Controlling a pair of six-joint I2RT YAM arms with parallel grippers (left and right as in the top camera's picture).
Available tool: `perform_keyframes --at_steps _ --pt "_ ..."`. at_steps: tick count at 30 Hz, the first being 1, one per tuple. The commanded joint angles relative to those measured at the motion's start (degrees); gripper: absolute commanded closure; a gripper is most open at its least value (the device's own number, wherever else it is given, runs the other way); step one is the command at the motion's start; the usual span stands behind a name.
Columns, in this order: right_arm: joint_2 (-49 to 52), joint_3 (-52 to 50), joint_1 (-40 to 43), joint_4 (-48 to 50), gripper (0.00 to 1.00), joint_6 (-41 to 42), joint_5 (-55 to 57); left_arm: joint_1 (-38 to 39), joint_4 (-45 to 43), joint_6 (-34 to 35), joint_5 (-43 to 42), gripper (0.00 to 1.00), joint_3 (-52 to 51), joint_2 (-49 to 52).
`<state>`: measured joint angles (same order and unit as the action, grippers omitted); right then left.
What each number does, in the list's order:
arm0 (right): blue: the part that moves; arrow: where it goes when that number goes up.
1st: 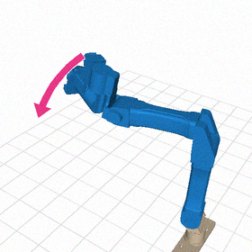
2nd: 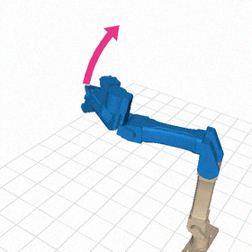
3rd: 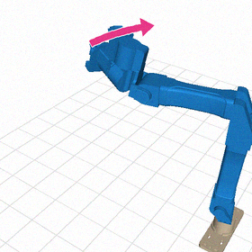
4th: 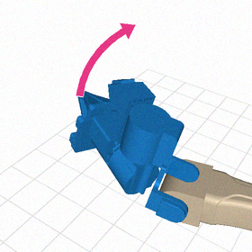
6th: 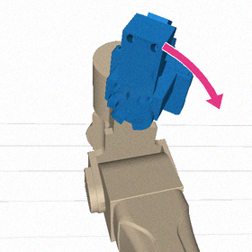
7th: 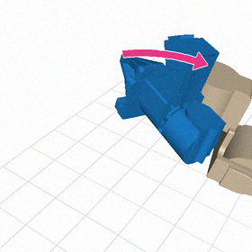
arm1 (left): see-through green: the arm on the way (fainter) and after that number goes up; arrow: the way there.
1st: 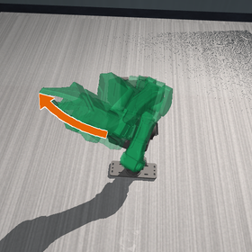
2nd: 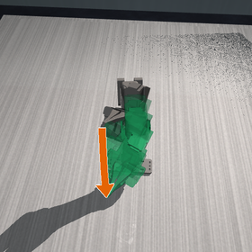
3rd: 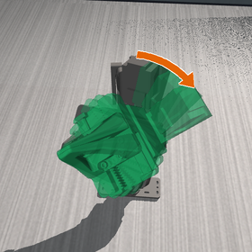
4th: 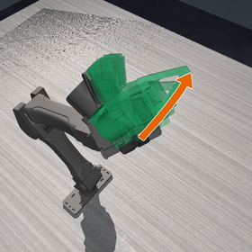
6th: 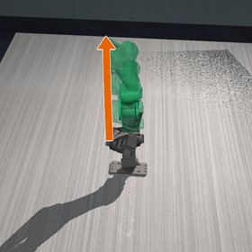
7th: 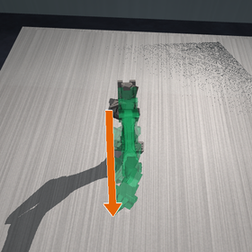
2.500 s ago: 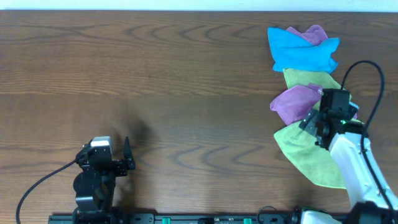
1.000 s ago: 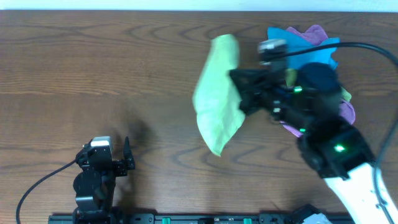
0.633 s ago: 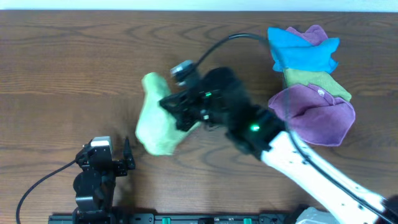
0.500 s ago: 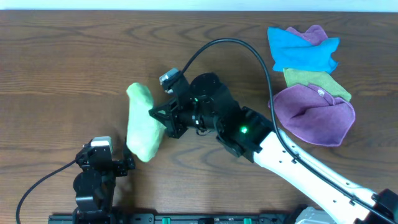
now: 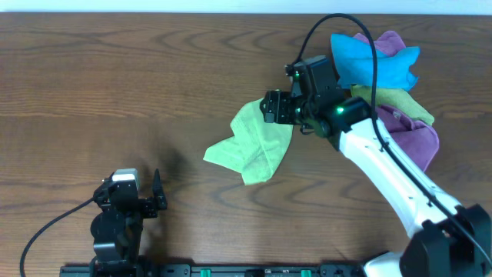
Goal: Fold the cloth
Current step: 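Lift the green cloth with the right gripper and pull it leftward, then lay the green cloth on the table center with the right gripper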
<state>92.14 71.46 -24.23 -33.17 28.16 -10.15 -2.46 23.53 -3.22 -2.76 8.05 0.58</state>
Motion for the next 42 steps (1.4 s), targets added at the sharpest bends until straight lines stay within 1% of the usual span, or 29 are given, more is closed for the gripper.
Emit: perform_keyframes --at_steps 1,3,7,8,10,12,16,19,23,26,29,30,33,35,39,42 --pt "-0.4 0.9 -0.1 -0.5 0.17 -2.2 0.7 0.2 0.2 0.2 0.2 0.05 -1.1 -0.3" --pt "-0.4 0.9 -0.8 -1.7 0.17 -4.2 0.7 0.2 0.2 0.2 0.2 0.05 -1.1 -0.3" --pt "0.8 0.9 -3.6 -4.8 0.23 -9.6 2.7 0.2 0.2 0.2 0.2 0.05 -1.1 -0.3" --pt "1.9 0.9 -5.0 -5.9 0.26 -11.5 4.7 0.2 0.2 0.2 0.2 0.05 -1.1 -0.3" --pt "3.7 0.9 -6.5 -7.0 0.27 -13.7 6.5 0.2 0.2 0.2 0.2 0.05 -1.1 -0.3" --pt "6.3 0.9 -8.0 -7.3 0.32 -15.7 7.7 0.2 0.2 0.2 0.2 0.05 -1.1 -0.3" --pt "10.6 0.9 -9.7 -6.4 0.4 -17.5 9.6 0.2 0.2 0.2 0.2 0.05 -1.1 -0.3" --pt "13.7 0.9 -11.0 -5.1 0.39 -19.1 11.2 0.2 0.2 0.2 0.2 0.05 -1.1 -0.3" --pt "16.7 0.9 -12.5 -3.3 0.39 -19.1 17.4 0.2 0.2 0.2 0.2 0.05 -1.1 -0.3" --pt "18.0 0.9 -12.9 -1.5 0.44 -19.4 18.4 0.2 0.2 0.2 0.2 0.05 -1.1 -0.3" --pt "19.4 0.9 -12.9 -0.2 0.51 -19.7 18.6 0.2 0.2 0.2 0.2 0.05 -1.1 -0.3" --pt "19.8 0.9 -12.9 0.0 0.62 -19.7 19.2 0.2 0.2 0.2 0.2 0.05 -1.1 -0.3" --pt "20.9 0.9 -12.9 0.2 0.81 -19.7 21.2 0.2 0.2 0.2 0.2 0.05 -1.1 -0.3" --pt "20.9 0.9 -12.9 0.2 0.99 -19.7 23.5 0.2 0.2 0.2 0.2 0.05 -1.1 -0.3" --pt "20.6 0.9 -12.8 -0.1 0.99 -19.7 26.0 0.2 0.2 0.2 0.2 0.05 -1.1 -0.3" --pt "20.5 1.6 -12.7 -2.2 0.99 -18.3 28.6 0.2 0.2 0.2 0.2 0.05 -1.1 -0.3"
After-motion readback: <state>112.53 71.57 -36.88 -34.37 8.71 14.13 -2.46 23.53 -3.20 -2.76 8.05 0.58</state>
